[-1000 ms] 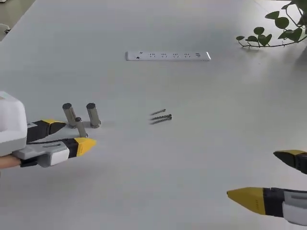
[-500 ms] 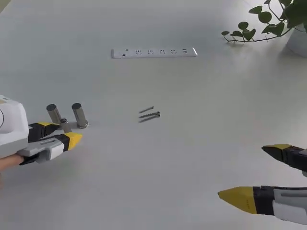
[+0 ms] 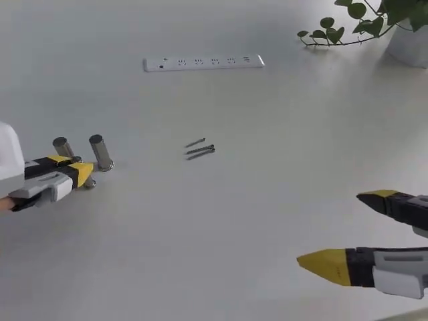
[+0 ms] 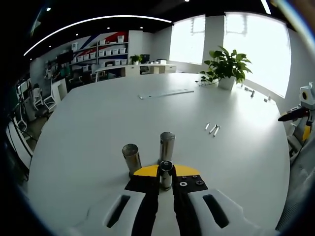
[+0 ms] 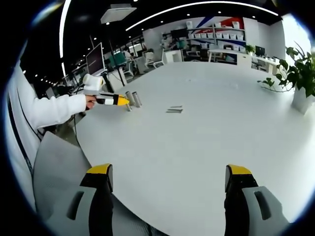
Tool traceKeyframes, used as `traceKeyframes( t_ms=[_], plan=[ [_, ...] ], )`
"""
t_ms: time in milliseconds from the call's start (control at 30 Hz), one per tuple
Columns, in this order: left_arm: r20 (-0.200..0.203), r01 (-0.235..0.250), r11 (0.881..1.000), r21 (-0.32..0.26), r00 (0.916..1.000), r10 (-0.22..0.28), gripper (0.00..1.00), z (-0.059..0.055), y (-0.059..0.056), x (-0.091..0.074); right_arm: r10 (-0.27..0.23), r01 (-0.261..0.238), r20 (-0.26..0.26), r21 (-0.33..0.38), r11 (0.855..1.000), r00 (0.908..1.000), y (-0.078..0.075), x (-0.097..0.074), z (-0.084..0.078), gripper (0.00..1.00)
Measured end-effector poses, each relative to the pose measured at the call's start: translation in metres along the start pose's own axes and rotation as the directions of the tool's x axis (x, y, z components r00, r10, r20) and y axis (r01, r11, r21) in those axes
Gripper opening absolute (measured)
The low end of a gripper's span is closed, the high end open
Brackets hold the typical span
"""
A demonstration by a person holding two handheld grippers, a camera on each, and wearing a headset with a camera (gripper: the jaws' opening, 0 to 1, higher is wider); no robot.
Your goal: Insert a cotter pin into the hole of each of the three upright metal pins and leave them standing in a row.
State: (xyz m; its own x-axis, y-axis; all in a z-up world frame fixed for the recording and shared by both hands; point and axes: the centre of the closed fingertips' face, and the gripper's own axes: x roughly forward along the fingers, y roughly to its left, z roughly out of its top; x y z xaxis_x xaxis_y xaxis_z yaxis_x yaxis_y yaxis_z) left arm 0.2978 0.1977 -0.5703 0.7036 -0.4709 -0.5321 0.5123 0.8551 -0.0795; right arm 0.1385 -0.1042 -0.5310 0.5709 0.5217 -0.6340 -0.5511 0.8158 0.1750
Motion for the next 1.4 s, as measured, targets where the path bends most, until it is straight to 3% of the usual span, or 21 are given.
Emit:
traceKeyframes(
  t_ms=[133, 267, 433, 567, 633, 733, 800, 933, 1000, 1233, 1400],
  plan=[
    [-0.013, -0.022, 0.998, 0.053, 0.9997, 0.022, 0.07, -0.001, 0.002, -0.002, -0.001, 0.001, 0.005, -0.001, 1.000, 1.0000, 0.000, 0.000, 0.001, 0.93],
    [-0.047, -0.035, 0.991, 0.130, 0.9980, 0.041, 0.07, -0.002, -0.004, -0.010, -0.005, 0.005, 0.016, 0.002, 1.000, 0.9999, -0.001, -0.001, 0.003, 0.92],
    [0.005, -0.017, 0.997, 0.081, 0.9998, 0.017, 0.07, 0.013, -0.032, -0.022, -0.012, 0.012, 0.010, -0.001, 1.000, 0.9999, -0.002, -0.002, 0.000, 0.92],
    [0.025, 0.016, 0.998, 0.061, 0.9995, -0.018, 0.07, 0.017, -0.056, -0.025, -0.010, 0.010, 0.019, 0.003, 1.000, 0.9998, -0.001, -0.003, 0.000, 0.92],
    [0.023, 0.031, 0.997, 0.067, 0.9992, -0.033, 0.07, 0.017, -0.067, -0.024, -0.010, 0.010, 0.022, 0.003, 1.000, 0.9997, -0.001, -0.003, 0.000, 0.92],
    [-0.001, 0.042, 0.988, 0.149, 0.9991, -0.043, 0.07, 0.014, -0.086, -0.021, -0.007, 0.007, 0.025, 0.006, 1.000, 0.9997, -0.001, -0.003, -0.002, 0.92],
    [0.003, 0.051, 0.992, 0.118, 0.9987, -0.051, 0.07, 0.014, -0.095, -0.019, -0.004, 0.004, 0.019, 0.004, 1.000, 0.9998, 0.000, -0.003, -0.003, 0.92],
    [-0.013, 0.080, 0.988, 0.136, 0.9968, -0.079, 0.07, 0.009, -0.112, -0.012, 0.000, 0.000, 0.021, 0.004, 1.000, 0.9998, 0.001, -0.003, -0.004, 0.92],
    [-0.006, 0.105, 0.989, 0.100, 0.9945, -0.105, 0.07, 0.010, -0.123, -0.009, 0.001, -0.001, 0.023, 0.006, 1.000, 0.9997, 0.001, -0.003, -0.004, 0.92],
    [-0.029, 0.130, 0.985, 0.114, 0.9914, -0.128, 0.07, 0.002, -0.144, 0.003, 0.000, 0.000, 0.024, 0.009, 1.000, 0.9997, 0.001, -0.005, -0.003, 0.92],
    [-0.048, 0.141, 0.983, 0.121, 0.9896, -0.136, 0.07, -0.008, -0.149, 0.009, -0.002, 0.001, 0.028, 0.010, 1.000, 0.9996, 0.001, -0.006, -0.003, 0.92]
  ],
)
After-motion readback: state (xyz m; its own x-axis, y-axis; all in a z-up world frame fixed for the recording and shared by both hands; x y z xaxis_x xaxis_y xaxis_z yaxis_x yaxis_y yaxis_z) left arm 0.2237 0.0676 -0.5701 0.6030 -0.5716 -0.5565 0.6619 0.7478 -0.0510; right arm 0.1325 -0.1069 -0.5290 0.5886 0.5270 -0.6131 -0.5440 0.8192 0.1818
